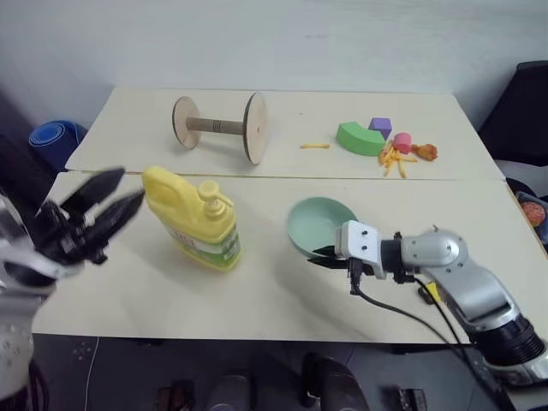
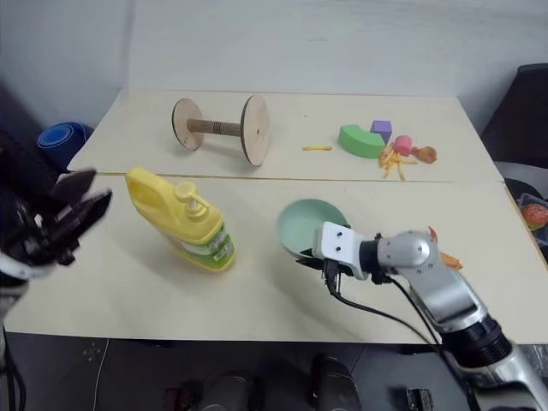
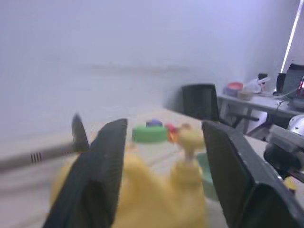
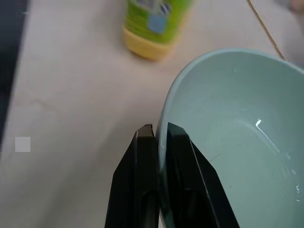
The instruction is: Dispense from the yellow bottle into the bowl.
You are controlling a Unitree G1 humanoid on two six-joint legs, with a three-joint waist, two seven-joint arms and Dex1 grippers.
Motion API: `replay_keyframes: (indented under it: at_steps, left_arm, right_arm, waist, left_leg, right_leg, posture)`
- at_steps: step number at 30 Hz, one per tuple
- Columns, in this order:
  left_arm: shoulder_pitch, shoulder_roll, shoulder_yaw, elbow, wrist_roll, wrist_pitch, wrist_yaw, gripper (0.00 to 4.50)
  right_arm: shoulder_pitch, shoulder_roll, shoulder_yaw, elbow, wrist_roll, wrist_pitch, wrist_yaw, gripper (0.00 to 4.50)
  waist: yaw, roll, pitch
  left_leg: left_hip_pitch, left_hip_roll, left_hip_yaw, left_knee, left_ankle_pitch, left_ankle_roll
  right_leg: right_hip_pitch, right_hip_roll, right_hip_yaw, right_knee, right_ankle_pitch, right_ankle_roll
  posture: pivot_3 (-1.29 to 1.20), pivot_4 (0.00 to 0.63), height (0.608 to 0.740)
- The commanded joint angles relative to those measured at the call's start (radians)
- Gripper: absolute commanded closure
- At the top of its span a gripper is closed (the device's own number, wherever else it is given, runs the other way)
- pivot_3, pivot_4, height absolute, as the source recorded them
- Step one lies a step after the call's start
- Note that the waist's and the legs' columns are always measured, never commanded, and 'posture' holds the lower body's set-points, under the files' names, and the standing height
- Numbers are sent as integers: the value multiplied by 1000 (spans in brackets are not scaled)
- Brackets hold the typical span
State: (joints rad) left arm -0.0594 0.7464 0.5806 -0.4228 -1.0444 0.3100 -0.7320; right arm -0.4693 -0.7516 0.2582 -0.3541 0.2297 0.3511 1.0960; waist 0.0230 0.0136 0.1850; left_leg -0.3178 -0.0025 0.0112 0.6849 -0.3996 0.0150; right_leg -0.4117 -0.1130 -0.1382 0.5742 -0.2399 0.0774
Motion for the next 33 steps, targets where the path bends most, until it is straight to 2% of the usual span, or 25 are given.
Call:
replay_keyframes:
  at_steps: [1,5,8,12,21,33]
  left_arm:
    - [-63,26,-65,-8,31,27,-14,3193]
    - [-212,13,-202,14,85,49,-19,4479]
    - [-278,1,-292,43,147,61,-38,4479]
    - [-288,3,-358,64,226,92,-30,4479]
    - [-335,-26,-394,96,289,147,21,4479]
    - [-277,-7,-457,77,380,218,41,4479]
  right_arm:
    - [-49,-28,-10,-100,67,20,82,4500]
    - [-132,-26,15,-163,121,74,146,4500]
    - [-204,11,58,-162,119,104,153,4500]
    - [-257,34,97,-134,91,102,160,4500]
    - [-312,100,120,-109,98,126,154,4500]
    - [-377,143,123,-43,95,157,158,4500]
  waist:
    - [-3,0,0]
    - [-3,-3,1]
    - [-6,-3,1]
    - [-10,-3,1]
    - [-11,-3,0]
    - [-22,-2,0]
  left_leg:
    - [0,0,0,0,0,0]
    - [-1,0,1,0,0,0]
    - [-1,-1,2,0,1,0]
    - [0,0,2,0,2,-1]
    - [0,-1,2,0,3,-2]
    - [2,-1,2,0,4,-2]
  right_leg:
    - [0,0,0,1,0,0]
    - [0,2,-1,-1,1,1]
    - [1,2,0,-2,2,3]
    - [0,1,1,-1,2,3]
    - [0,-1,2,1,2,3]
    - [1,-2,2,2,2,2]
  posture:
    - [0,150,740]
    - [0,150,740]
    - [0,150,740]
    - [0,150,740]
    - [0,150,740]
    - [0,150,740]
